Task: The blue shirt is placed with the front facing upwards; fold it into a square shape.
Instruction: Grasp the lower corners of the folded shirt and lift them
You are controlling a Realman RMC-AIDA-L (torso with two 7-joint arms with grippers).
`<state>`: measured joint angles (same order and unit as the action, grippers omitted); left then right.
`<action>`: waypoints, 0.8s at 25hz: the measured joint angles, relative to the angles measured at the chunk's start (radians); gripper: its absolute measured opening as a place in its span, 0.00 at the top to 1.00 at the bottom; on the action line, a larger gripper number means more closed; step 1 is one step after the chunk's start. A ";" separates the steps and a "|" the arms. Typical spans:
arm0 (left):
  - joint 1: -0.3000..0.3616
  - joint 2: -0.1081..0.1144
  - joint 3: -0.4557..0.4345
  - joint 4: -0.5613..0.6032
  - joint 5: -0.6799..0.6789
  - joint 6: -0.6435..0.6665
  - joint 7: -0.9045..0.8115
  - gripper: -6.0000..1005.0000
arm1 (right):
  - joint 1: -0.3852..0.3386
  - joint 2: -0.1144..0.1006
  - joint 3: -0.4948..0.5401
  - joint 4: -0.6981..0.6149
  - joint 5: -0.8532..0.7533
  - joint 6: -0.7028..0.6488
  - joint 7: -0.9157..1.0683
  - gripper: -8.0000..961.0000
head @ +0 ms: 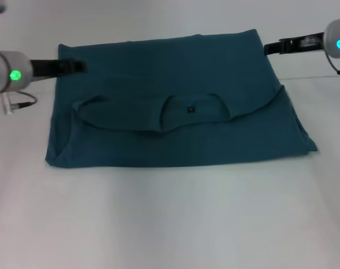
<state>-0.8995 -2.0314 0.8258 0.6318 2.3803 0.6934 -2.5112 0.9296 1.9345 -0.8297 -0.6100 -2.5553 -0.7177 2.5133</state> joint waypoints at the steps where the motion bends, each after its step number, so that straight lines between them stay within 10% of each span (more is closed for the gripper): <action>1: 0.016 0.000 -0.013 0.023 -0.013 0.026 -0.015 0.52 | -0.027 -0.003 0.007 -0.023 0.059 -0.025 -0.024 0.38; 8: 0.120 0.004 -0.182 0.112 -0.160 0.269 -0.026 0.47 | -0.268 0.017 0.016 -0.214 0.471 -0.253 -0.194 0.04; 20: 0.250 -0.007 -0.252 0.074 -0.231 0.429 -0.011 0.48 | -0.460 0.012 0.157 -0.233 0.681 -0.607 -0.293 0.05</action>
<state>-0.6492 -2.0380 0.5742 0.7054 2.1495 1.1220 -2.5218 0.4699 1.9468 -0.6723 -0.8432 -1.8748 -1.3248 2.2198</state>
